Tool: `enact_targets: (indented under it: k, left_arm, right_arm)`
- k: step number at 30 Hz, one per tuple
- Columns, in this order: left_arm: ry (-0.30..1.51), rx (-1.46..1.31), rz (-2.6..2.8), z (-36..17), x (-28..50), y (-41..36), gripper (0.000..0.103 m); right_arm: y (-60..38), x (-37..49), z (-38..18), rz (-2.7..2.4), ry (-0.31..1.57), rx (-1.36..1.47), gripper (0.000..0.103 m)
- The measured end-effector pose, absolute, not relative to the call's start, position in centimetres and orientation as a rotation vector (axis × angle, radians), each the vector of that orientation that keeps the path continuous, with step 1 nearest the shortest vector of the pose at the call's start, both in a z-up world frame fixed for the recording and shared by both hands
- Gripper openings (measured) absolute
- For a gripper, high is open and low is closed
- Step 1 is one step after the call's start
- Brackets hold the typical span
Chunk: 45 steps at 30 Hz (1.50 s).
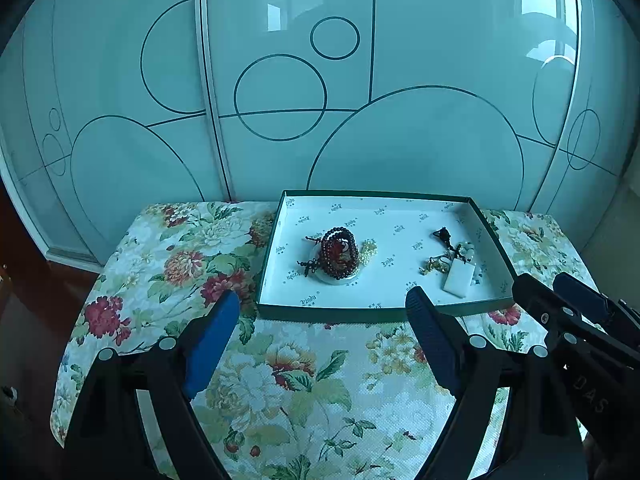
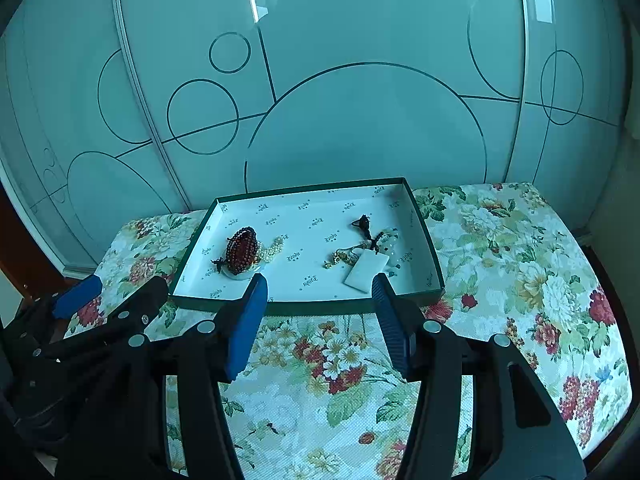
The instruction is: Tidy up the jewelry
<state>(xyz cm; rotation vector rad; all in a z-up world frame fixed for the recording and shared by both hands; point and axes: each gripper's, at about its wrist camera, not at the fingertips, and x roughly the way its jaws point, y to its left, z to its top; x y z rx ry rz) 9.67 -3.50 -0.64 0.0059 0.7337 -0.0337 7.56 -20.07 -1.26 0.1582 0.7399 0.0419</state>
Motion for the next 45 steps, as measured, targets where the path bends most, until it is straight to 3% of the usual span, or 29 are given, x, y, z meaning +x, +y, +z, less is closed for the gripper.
enact_targets:
  k: [5, 45]
  left_arm:
    - [0.735, 0.001, -0.03, -0.6, 9.57, -3.37, 0.084]
    - [0.716, 0.002, -0.012, -0.58, 9.28, -3.14, 0.086]
  right_arm:
    - [-20.03, 7.48, -1.18, 0.039, 0.736, 0.156, 0.06]
    - [-20.22, 6.8, -1.16, 0.039, 0.738, 0.155, 0.06]
